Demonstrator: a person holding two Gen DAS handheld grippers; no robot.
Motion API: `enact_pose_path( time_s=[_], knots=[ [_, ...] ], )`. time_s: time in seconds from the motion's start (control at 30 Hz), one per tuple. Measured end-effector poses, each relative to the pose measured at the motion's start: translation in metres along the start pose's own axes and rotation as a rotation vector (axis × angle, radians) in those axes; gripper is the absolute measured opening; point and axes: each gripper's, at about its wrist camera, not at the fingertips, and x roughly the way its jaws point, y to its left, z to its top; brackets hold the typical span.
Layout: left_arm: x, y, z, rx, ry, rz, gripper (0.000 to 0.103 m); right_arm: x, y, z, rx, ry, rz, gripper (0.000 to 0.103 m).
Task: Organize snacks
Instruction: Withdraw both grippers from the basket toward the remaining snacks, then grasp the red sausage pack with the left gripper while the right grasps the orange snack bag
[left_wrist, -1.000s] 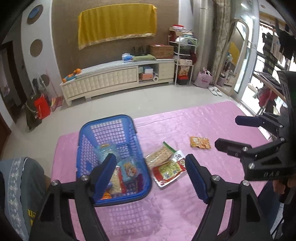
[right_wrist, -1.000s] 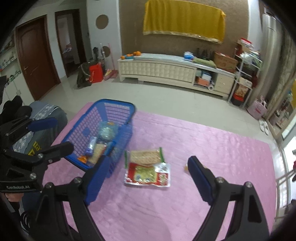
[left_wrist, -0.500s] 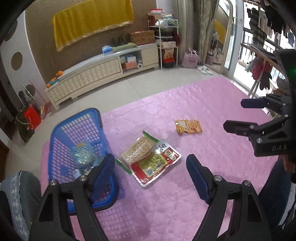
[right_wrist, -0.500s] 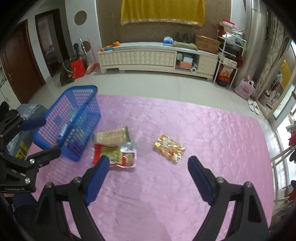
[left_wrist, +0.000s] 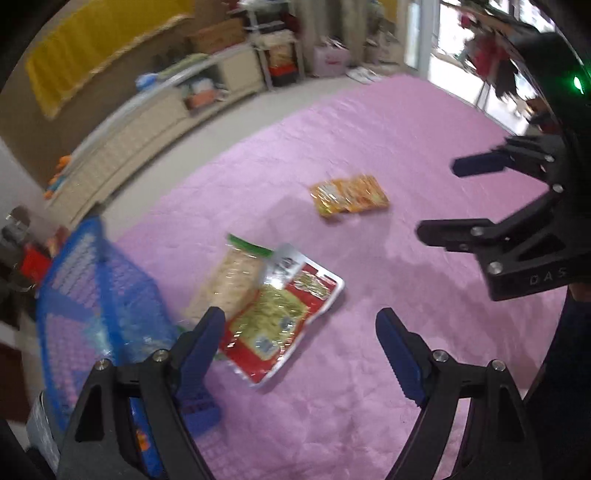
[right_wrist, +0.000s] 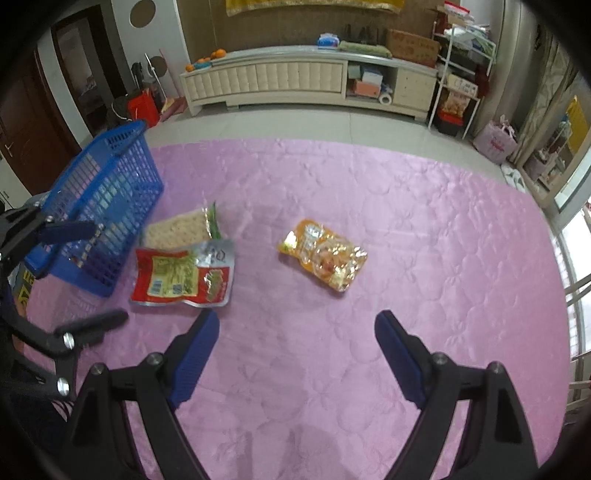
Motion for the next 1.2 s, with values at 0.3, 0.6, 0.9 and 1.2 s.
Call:
enact_pose_path(
  time_s=[0.3,0.6,0.9,1.2],
  knots=[
    [0.063,-0.013,0.008,0.194,0.233,0.039,0.082,0.045,0.009,-0.005,-0.059,0.052,0.028,0.089],
    [0.111,-0.009,0.017,0.333,0.406,0.086,0.082,0.074,-0.011,-0.008,-0.001,0.085,0.090,0.089],
    [0.133,0.007,0.037,0.277,0.443,0.067,0.082,0.077,-0.027,-0.011,0.037,0.064,0.158,0.089],
    [0.146,0.013,0.043,0.189,0.452,0.001,0.052,0.076,-0.030,-0.007,0.054,0.042,0.219,0.089]
  ],
)
